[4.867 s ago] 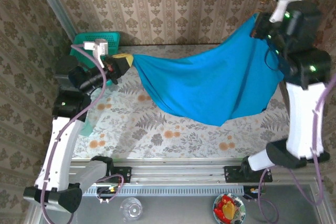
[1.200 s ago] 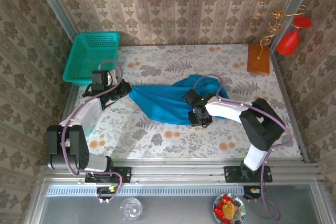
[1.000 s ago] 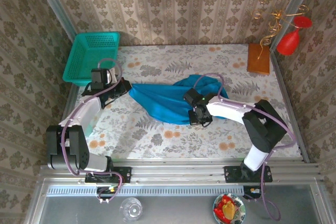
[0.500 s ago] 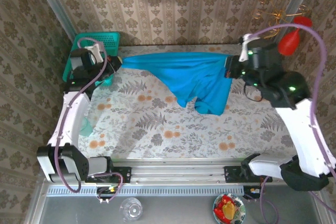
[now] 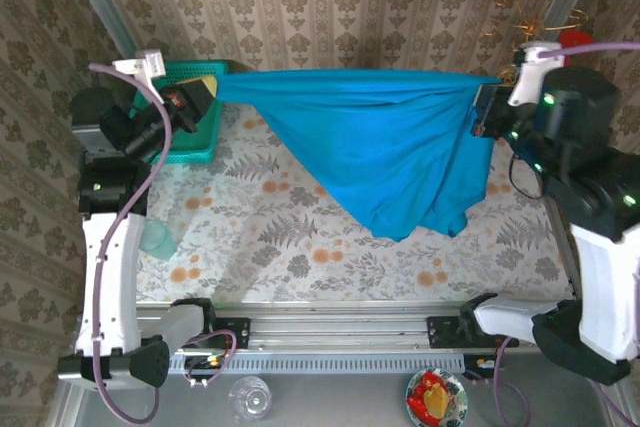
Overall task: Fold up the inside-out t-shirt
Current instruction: Flatten out the T-shirt at the center of the table, then turn the T-shirt inside out at the center of the table.
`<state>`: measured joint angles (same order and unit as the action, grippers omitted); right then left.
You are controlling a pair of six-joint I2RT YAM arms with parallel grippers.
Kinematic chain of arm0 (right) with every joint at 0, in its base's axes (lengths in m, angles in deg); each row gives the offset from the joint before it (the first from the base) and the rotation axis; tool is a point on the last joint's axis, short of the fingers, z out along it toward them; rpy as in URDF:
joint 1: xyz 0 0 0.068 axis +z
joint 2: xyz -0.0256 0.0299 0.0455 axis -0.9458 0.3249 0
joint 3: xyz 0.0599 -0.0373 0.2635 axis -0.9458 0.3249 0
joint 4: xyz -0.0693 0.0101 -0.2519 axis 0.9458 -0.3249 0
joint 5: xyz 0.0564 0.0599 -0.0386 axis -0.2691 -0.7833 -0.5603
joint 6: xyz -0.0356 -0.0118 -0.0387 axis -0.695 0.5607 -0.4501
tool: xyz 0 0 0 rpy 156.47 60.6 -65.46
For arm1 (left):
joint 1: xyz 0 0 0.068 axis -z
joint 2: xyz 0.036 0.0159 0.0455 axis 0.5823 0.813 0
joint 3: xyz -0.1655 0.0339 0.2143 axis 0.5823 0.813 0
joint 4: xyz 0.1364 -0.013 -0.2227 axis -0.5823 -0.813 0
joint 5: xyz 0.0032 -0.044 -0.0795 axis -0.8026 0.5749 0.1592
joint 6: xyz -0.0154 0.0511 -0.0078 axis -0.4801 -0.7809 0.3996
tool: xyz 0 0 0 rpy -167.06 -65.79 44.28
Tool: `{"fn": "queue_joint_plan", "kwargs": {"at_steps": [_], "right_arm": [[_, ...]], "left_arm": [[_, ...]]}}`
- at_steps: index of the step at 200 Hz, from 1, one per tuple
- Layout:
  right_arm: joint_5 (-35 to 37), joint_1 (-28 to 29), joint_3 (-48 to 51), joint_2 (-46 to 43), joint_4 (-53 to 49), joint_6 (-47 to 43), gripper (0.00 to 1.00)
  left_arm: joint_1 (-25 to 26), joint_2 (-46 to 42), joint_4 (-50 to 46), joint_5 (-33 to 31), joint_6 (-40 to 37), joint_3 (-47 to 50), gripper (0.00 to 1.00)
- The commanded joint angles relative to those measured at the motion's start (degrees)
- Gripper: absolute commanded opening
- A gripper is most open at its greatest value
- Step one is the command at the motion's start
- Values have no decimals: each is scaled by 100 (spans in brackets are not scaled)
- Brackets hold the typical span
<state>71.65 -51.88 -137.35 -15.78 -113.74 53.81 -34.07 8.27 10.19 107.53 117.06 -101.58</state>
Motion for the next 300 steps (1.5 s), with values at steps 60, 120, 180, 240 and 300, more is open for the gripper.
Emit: {"fn": "queue_joint_plan", "kwargs": {"at_steps": [60, 120, 180, 240, 300], "right_arm": [[-1895, -1206, -364, 1760, 935, 650, 0], [-2134, -1195, 660, 956, 644, 530, 0], [-2737, -1151, 3441, 374, 597, 616, 12], [-2037, -451, 4087, 770, 768, 508, 36], [-2275, 1093, 4963, 1207, 1355, 368, 37]], "left_arm": [[101, 1557, 571, -20, 423, -432, 0], [179, 881, -119, -141, 98, 62, 0], [617, 50, -189, -690, 93, 3117, 1], [842, 754, -412, -1260, -354, 3377, 32], [1520, 934, -981, -1440, -987, 2815, 32]]}}
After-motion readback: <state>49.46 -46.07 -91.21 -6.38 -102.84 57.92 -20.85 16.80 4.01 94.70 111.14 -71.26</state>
